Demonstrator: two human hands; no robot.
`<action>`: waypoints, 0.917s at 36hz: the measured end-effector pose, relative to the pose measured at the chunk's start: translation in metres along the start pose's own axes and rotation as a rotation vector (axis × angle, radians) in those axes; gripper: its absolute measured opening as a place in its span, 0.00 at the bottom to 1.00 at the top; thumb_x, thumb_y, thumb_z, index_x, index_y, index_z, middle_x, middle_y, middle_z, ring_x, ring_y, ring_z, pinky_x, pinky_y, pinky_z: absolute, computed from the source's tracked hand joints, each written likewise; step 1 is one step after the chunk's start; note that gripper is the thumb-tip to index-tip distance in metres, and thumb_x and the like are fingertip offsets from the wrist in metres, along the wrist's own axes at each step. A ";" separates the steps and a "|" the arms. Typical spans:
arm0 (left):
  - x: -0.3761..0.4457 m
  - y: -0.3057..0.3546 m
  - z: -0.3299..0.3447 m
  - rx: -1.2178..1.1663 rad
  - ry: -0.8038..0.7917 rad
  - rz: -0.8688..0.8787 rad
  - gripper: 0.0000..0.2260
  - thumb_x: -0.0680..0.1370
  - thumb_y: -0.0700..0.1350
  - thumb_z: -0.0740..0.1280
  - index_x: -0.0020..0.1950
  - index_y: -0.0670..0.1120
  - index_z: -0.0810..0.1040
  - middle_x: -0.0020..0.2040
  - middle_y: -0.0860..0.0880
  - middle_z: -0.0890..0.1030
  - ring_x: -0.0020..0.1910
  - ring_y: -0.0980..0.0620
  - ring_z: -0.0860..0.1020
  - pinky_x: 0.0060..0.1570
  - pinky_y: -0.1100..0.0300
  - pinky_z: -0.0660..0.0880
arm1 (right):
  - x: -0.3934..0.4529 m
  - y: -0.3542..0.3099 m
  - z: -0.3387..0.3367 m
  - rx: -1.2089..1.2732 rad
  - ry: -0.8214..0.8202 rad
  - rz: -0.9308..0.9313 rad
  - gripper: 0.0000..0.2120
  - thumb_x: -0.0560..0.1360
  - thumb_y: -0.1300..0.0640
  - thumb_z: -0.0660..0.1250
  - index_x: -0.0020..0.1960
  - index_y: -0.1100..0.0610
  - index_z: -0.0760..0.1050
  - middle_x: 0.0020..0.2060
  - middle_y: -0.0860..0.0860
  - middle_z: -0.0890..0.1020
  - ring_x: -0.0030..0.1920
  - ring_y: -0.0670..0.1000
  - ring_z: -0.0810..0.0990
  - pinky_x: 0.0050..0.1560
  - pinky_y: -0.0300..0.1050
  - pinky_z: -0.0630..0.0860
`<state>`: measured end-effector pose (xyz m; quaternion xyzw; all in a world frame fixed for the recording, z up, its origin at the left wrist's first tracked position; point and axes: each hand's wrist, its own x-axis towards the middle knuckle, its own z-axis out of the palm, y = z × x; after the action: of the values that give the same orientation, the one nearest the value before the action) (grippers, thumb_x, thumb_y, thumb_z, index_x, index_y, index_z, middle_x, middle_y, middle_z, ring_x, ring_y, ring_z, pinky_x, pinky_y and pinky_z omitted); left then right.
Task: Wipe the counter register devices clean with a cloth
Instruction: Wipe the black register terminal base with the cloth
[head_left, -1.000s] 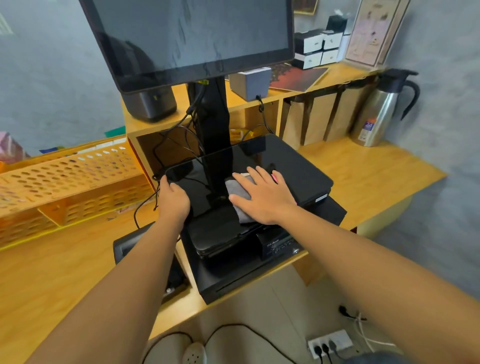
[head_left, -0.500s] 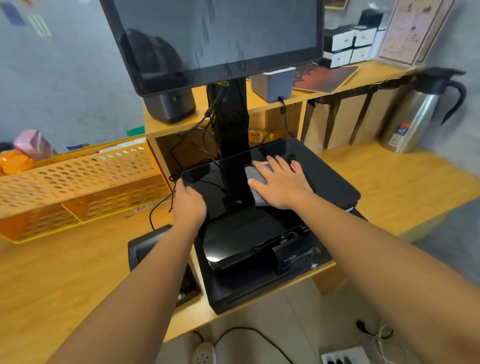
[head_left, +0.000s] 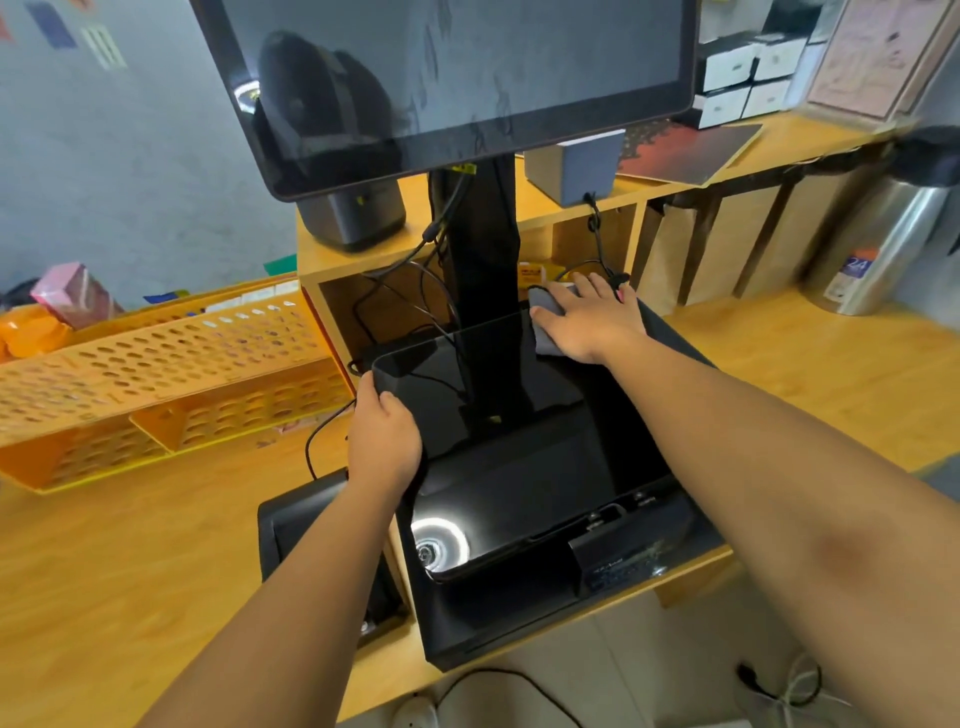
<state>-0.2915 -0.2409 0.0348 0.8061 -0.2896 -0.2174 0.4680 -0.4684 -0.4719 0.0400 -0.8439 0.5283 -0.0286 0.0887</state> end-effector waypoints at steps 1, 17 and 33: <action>0.000 0.000 0.000 0.003 -0.003 0.002 0.23 0.89 0.45 0.50 0.85 0.49 0.54 0.82 0.48 0.63 0.76 0.51 0.66 0.70 0.57 0.62 | 0.002 0.002 0.000 0.005 0.001 0.025 0.37 0.76 0.27 0.37 0.82 0.40 0.47 0.83 0.50 0.51 0.83 0.56 0.45 0.77 0.65 0.42; 0.004 -0.002 0.000 0.027 -0.014 0.009 0.23 0.88 0.45 0.49 0.85 0.48 0.53 0.84 0.48 0.60 0.82 0.45 0.59 0.76 0.54 0.58 | -0.044 0.011 -0.013 0.037 0.035 0.262 0.34 0.81 0.30 0.42 0.83 0.42 0.46 0.83 0.53 0.49 0.82 0.59 0.45 0.77 0.65 0.46; 0.000 0.000 -0.006 -0.036 -0.065 -0.017 0.22 0.88 0.45 0.49 0.84 0.47 0.57 0.81 0.44 0.65 0.79 0.40 0.64 0.78 0.44 0.62 | -0.158 0.038 -0.017 -0.058 0.018 0.328 0.33 0.81 0.30 0.40 0.83 0.41 0.44 0.82 0.53 0.55 0.79 0.61 0.58 0.73 0.62 0.59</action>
<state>-0.2883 -0.2369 0.0376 0.7923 -0.2940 -0.2528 0.4711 -0.5743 -0.3481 0.0569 -0.7484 0.6603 -0.0059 0.0630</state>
